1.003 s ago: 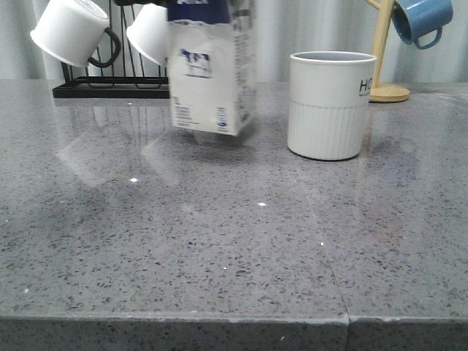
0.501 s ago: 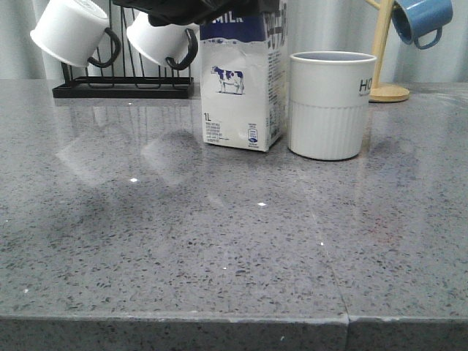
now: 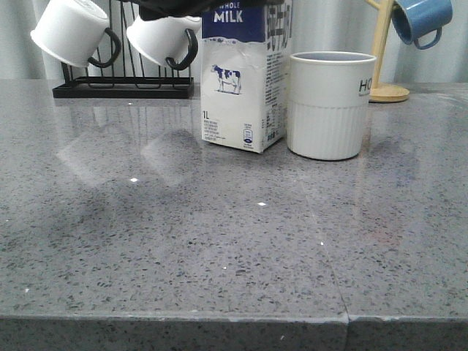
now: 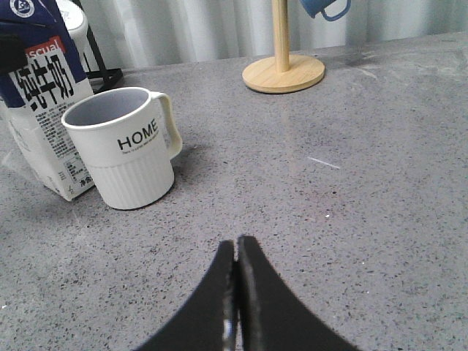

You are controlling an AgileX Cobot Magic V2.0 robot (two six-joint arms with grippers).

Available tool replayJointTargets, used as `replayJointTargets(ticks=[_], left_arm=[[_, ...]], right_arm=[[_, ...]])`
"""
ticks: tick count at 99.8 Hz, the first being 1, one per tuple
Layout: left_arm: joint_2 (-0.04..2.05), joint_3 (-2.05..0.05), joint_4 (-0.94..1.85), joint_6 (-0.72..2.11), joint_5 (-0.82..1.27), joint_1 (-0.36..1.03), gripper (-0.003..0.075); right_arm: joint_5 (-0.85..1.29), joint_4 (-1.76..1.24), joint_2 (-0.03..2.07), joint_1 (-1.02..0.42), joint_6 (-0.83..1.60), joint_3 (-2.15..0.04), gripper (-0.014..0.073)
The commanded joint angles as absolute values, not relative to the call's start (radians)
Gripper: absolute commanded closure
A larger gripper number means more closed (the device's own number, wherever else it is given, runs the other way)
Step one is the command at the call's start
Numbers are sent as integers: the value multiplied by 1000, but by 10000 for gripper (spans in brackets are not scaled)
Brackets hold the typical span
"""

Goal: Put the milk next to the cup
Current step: 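Release the carton and lift the left gripper away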

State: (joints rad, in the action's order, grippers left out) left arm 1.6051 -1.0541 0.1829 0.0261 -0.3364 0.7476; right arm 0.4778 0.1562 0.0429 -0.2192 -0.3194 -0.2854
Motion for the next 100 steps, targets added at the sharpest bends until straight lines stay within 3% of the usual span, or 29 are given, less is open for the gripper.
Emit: replayJointTargets(ticks=[1, 36, 45, 61, 68, 81, 100], left_arm=[[1532, -1062, 185, 36, -397, 758, 80], [1343, -896, 181, 51, -385, 754, 107], [1278, -853, 181, 51, -381, 739, 234], [1157, -781, 181, 51, -357, 676, 613], [1105, -749, 181, 51, -355, 635, 744], [1005, -695, 181, 54, -325, 539, 741], [863, -653, 154, 54, -115, 347, 741]], right_arm=[[396, 159, 53, -219, -307, -310, 660], [396, 159, 53, -219, -307, -310, 660], [396, 159, 53, -219, -307, -310, 660], [396, 159, 53, -219, -307, -310, 660], [396, 159, 53, -219, -307, -310, 660], [396, 159, 53, -219, -307, -310, 660], [396, 159, 53, -219, -307, -310, 660]])
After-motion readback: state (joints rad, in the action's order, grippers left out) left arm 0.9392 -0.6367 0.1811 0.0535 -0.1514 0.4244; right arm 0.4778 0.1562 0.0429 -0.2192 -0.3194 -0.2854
